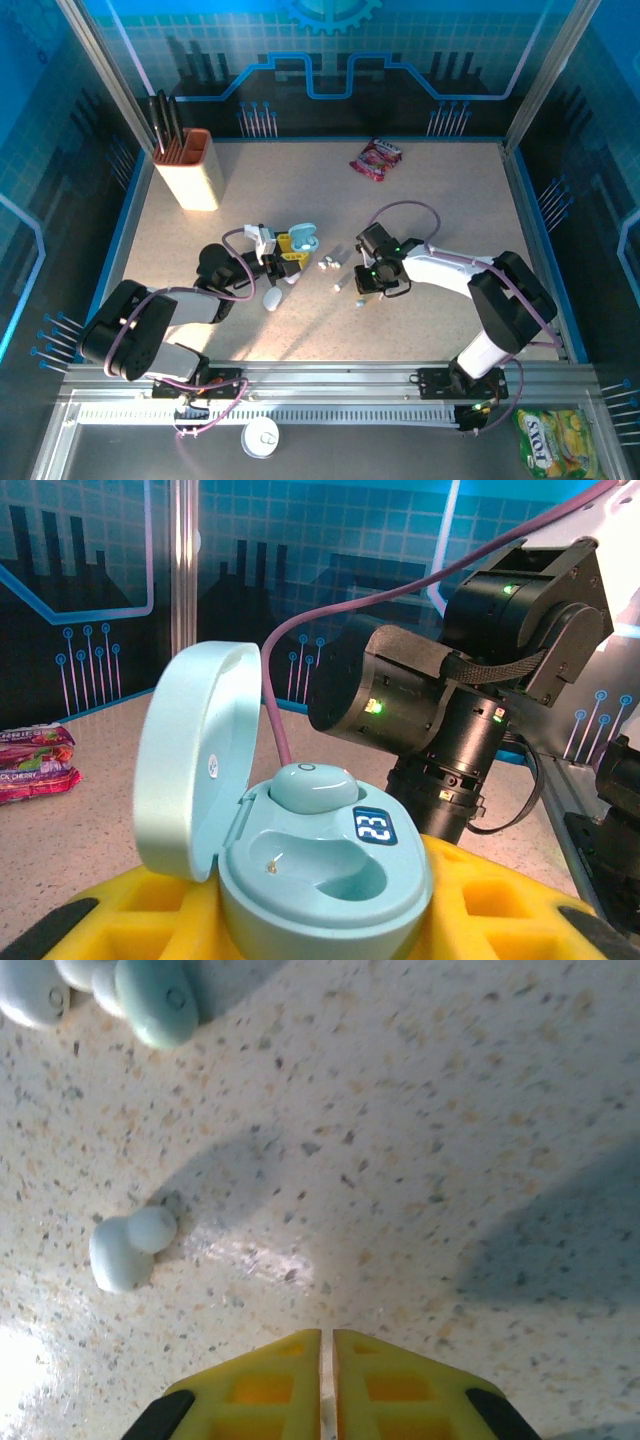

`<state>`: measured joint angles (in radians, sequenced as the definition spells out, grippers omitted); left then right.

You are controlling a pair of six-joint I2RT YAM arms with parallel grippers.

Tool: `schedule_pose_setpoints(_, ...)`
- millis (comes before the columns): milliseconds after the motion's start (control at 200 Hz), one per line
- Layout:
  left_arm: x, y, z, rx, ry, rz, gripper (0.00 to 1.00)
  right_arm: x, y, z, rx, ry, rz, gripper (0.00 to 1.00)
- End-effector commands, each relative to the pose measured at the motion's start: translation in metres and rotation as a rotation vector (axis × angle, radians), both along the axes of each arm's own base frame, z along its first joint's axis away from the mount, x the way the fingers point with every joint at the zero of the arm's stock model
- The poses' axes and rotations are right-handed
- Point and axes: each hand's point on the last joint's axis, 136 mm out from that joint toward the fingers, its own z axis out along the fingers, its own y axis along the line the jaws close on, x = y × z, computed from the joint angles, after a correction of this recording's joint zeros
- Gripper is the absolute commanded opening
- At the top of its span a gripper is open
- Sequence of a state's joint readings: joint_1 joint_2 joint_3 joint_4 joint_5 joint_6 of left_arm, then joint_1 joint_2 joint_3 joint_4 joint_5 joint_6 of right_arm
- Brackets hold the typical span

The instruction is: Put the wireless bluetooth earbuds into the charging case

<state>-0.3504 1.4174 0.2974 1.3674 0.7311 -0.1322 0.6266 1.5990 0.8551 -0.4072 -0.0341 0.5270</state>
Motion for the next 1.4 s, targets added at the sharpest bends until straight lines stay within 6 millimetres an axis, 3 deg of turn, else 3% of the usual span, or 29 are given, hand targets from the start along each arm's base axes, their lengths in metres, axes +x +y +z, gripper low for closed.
schedule_pose_setpoints(0, -0.001, 0.004, 0.007, -0.014, -0.036, 0.017, 0.37, 0.014, 0.010, 0.021, 0.046, -0.045, 0.012, 0.21)
schedule_pose_setpoints(150, 0.001, 0.006, 0.007, -0.019, -0.026, 0.037, 0.37, -0.001, 0.019, 0.012, 0.067, 0.012, 0.093, 0.28)
schedule_pose_setpoints(250, 0.003, 0.008, 0.008, -0.022, -0.028, 0.049, 0.37, -0.007, 0.020, -0.003, 0.037, 0.048, 0.107, 0.19)
schedule_pose_setpoints(370, 0.003, 0.009, 0.009, -0.023, -0.036, 0.057, 0.37, -0.009, 0.019, -0.011, 0.033, 0.059, 0.094, 0.16)
schedule_pose_setpoints(435, 0.001, 0.010, 0.011, -0.026, -0.041, 0.059, 0.37, -0.021, 0.010, -0.020, 0.018, 0.088, 0.085, 0.16)
schedule_pose_setpoints(700, 0.000, 0.013, 0.015, -0.037, -0.046, 0.077, 0.38, -0.043, -0.008, -0.019, -0.001, 0.105, 0.069, 0.15)
schedule_pose_setpoints(855, -0.001, 0.013, 0.017, -0.040, -0.051, 0.079, 0.38, -0.048, -0.012, -0.012, 0.006, 0.098, 0.060, 0.15)
schedule_pose_setpoints(1050, 0.001, 0.015, 0.016, -0.039, -0.051, 0.095, 0.38, -0.038, -0.012, 0.006, -0.003, 0.044, 0.061, 0.16)
schedule_pose_setpoints(1211, 0.014, 0.028, 0.011, -0.053, -0.003, 0.178, 0.37, -0.031, -0.011, 0.026, -0.091, -0.040, 0.106, 0.24)
schedule_pose_setpoints(1391, 0.029, 0.054, 0.011, -0.071, 0.005, 0.291, 0.37, -0.031, -0.013, 0.048, -0.327, -0.167, 0.154, 0.38)
